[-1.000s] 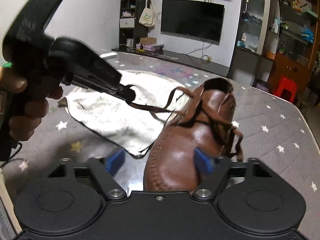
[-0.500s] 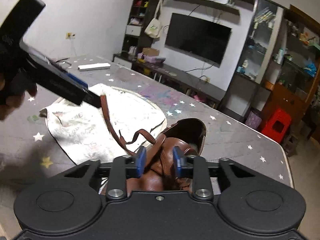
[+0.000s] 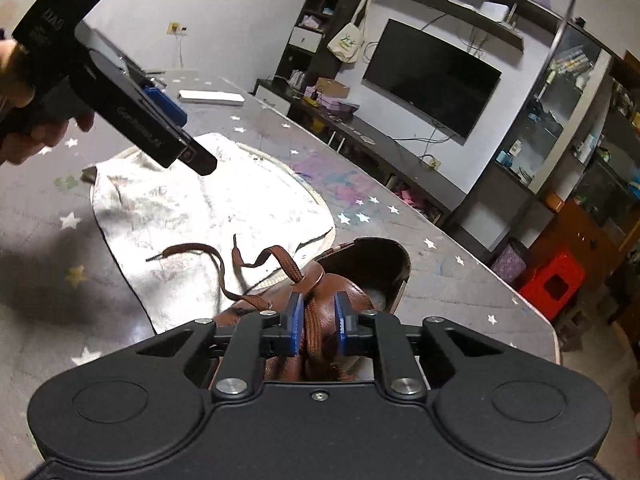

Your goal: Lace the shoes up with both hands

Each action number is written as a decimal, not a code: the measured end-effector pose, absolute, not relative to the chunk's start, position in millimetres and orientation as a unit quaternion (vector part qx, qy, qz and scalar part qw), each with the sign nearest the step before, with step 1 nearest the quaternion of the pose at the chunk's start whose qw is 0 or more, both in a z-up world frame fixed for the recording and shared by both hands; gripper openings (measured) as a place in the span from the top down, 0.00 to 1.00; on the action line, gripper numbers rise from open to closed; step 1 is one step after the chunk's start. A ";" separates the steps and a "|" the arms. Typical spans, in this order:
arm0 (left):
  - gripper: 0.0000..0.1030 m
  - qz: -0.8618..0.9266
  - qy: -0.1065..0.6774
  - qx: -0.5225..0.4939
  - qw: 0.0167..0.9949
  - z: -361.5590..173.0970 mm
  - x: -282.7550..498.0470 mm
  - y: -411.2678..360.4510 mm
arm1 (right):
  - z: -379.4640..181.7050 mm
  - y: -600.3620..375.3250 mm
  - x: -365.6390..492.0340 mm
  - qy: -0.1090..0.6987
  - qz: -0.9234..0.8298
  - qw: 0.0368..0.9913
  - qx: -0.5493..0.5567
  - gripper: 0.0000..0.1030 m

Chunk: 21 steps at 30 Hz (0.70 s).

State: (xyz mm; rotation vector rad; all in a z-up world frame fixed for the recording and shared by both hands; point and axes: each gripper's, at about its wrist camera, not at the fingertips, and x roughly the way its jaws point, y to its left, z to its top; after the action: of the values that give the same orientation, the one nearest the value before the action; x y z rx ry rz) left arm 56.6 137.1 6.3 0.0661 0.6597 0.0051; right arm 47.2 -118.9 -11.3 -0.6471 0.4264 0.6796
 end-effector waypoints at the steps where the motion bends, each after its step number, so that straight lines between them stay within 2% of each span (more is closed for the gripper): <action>1: 0.28 0.000 0.325 0.034 0.945 5.8 56.4 136.0 | -11.5 -118.5 46.7 0.204 0.324 0.869 -0.314 0.82; 12: 0.27 -0.003 0.329 0.035 0.944 0.5 55.3 135.5 | -23.7 -102.1 55.1 0.208 0.331 0.832 -0.393 0.83; 19: 0.26 -0.004 0.336 0.029 0.941 -3.9 53.5 135.8 | -29.3 -93.2 60.7 0.190 0.351 0.831 -0.387 0.87; 21: 0.26 -0.004 0.339 0.028 0.940 -5.6 53.0 134.1 | -31.9 -90.6 62.4 0.187 0.354 0.834 -0.380 0.92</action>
State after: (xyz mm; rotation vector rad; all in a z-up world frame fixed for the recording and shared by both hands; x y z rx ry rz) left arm 53.0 134.1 -5.6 0.0579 0.6918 -0.0083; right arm 62.4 -90.6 -31.9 -0.8050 0.3966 0.7506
